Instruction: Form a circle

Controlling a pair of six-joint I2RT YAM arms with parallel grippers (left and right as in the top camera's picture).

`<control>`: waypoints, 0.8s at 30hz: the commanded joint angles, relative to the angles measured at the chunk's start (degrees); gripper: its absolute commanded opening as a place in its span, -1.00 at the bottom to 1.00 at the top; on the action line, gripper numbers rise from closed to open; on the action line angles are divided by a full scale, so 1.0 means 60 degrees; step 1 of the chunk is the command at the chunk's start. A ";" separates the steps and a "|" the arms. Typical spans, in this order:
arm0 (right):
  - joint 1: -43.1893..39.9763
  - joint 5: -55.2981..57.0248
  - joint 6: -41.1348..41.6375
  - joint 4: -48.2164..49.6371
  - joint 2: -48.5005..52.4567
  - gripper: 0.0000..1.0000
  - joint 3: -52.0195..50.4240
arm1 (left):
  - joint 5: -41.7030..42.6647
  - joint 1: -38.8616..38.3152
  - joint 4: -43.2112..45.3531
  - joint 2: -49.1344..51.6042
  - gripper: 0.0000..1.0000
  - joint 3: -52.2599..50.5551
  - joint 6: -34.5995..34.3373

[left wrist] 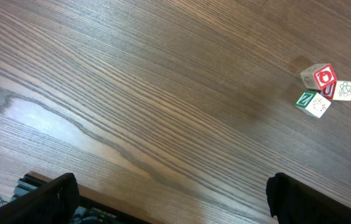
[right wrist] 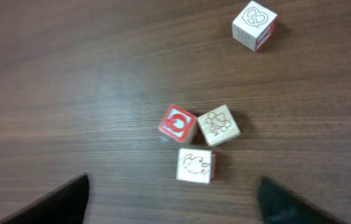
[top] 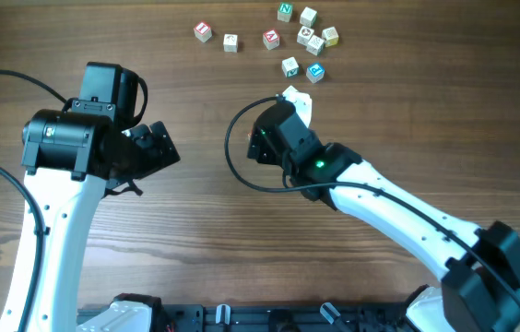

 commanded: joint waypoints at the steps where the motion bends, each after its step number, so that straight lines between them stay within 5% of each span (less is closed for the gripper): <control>1: 0.0025 0.0382 0.0266 0.0004 0.0743 0.95 0.0007 | -0.0160 0.0000 -0.0004 -0.0062 1.00 0.0025 -0.0160; 13: 0.0058 -0.0310 -0.0142 0.0175 0.1016 0.95 0.0011 | -0.0160 0.0000 -0.0004 -0.0062 1.00 0.0025 -0.0160; 15: 0.0058 -0.0390 -0.1133 0.0900 0.1013 0.64 0.0011 | -0.0160 0.0000 -0.0004 -0.0062 1.00 0.0025 -0.0160; 18: 0.0051 -0.0812 -0.1778 0.1927 0.1013 -0.18 0.0113 | -0.0160 0.0000 -0.0004 -0.0062 1.00 0.0025 -0.0160; 24: -0.0098 -0.1224 -0.1129 0.3002 0.1035 -0.73 0.0331 | -0.0160 0.0000 -0.0004 -0.0062 1.00 0.0025 -0.0160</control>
